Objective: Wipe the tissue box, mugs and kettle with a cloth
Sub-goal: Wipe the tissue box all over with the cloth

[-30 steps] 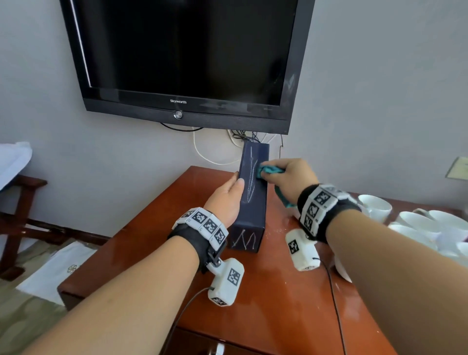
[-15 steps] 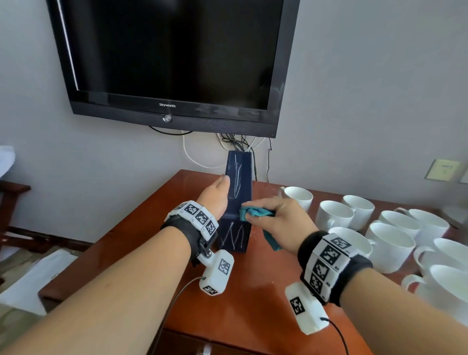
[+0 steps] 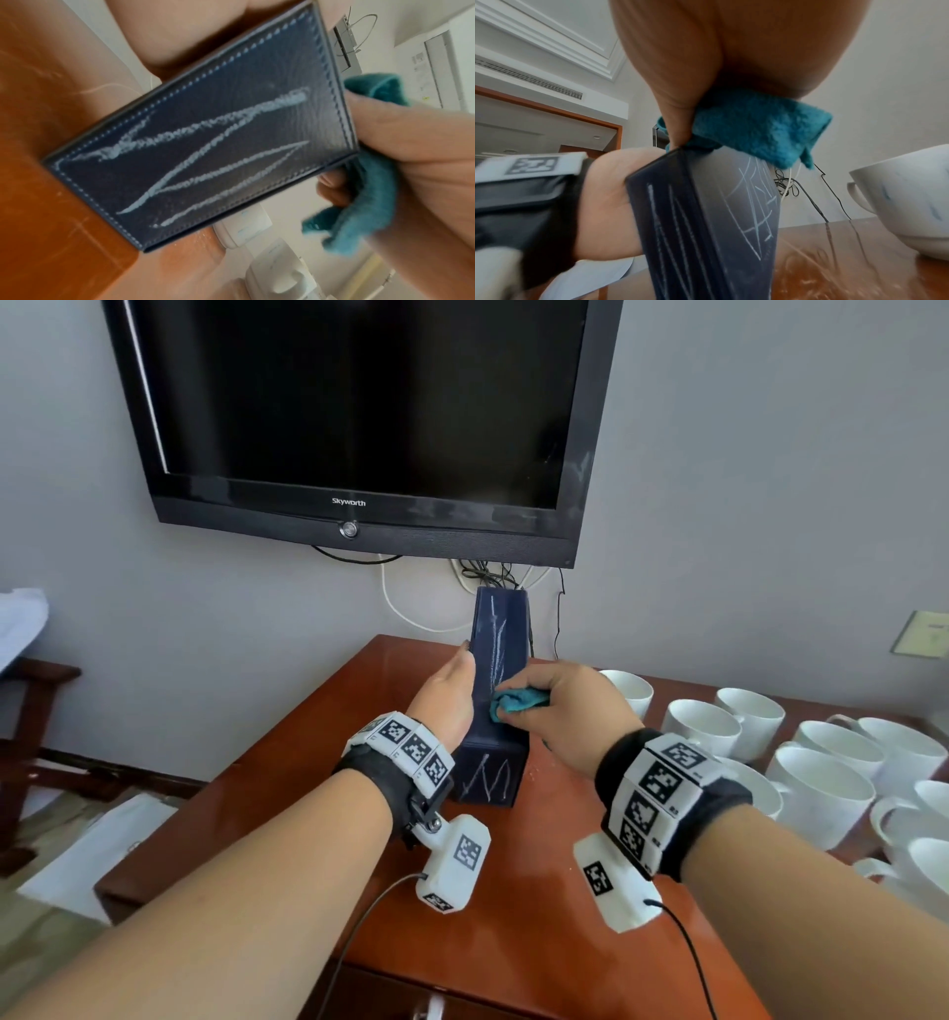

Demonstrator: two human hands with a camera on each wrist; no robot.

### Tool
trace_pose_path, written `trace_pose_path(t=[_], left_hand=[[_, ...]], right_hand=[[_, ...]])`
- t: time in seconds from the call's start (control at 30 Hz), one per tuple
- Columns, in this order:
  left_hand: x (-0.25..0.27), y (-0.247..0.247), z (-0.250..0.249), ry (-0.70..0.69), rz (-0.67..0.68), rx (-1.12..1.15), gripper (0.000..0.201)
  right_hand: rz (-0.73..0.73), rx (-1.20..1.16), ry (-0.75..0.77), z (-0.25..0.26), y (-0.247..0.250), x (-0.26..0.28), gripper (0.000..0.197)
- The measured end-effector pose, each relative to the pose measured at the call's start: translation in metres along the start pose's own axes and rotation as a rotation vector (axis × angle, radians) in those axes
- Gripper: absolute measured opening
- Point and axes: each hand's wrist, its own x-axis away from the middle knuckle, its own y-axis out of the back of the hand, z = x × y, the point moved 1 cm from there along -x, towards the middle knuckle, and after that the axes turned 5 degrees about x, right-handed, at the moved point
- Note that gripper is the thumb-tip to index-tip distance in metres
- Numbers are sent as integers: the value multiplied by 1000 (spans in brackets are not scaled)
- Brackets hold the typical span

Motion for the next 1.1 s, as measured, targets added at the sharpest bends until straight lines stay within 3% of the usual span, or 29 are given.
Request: trace_pose_path(t=[0.3,0.73,0.87,1.1], left_hand=[[20,6,15,-202,92,3,49],[36,-1,11,-272,149,-79,47],[37,-6,8,-275,145,-88,46],[20,-9,2,-217,67,-112,49]], right_hand=[[-168,77,-9,4,18,-42,21],[-397,122,-53,12,58,-89,21],[-391,63,-78,7,57,-77,19],[-182,94,-66,1,16,-23,22]])
